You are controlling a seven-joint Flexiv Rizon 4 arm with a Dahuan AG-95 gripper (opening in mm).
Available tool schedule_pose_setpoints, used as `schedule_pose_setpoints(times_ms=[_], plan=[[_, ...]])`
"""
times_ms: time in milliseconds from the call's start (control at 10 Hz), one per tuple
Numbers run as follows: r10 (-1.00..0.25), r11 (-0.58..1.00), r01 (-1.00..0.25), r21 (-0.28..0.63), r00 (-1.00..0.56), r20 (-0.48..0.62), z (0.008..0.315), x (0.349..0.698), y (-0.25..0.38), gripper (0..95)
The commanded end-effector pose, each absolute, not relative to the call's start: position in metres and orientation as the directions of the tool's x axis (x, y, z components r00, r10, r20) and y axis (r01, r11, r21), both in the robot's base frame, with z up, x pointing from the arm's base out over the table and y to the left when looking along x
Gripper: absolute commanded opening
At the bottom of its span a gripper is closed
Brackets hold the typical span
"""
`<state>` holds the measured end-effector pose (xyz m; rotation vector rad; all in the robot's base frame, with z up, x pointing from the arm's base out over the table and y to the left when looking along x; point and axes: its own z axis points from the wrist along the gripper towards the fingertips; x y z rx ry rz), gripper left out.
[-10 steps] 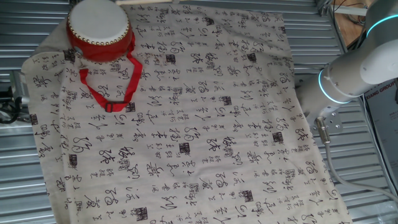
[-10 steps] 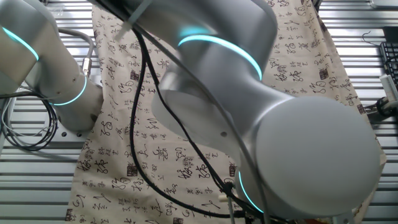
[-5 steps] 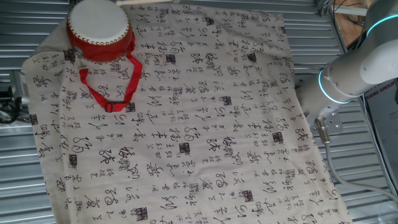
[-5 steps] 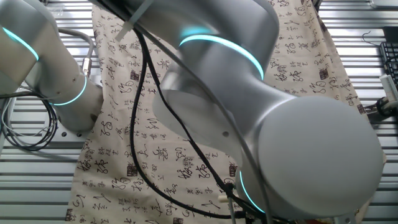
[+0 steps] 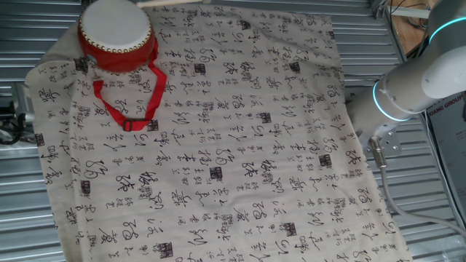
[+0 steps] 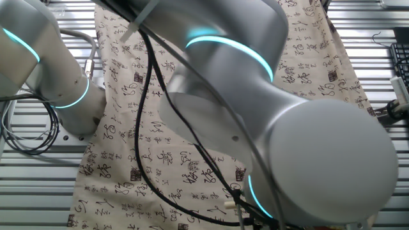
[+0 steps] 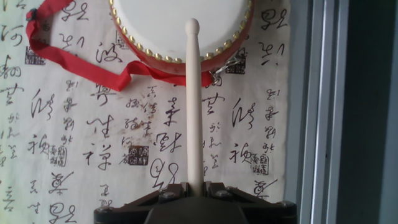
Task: Play the drum
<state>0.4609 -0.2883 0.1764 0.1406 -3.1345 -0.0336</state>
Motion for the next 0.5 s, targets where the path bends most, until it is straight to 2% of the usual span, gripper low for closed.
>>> schedule_pose_setpoints(times_ms=[100, 500], plan=[[-0.094, 0.995, -0.094, 0.032, -0.996, 0.011, 0.1767, 0.4604, -0.2883, 0.0], [-0.077, 0.997, -0.077, 0.024, -0.997, -0.014, 0.1767, 0.4604, -0.2883, 0.0]])
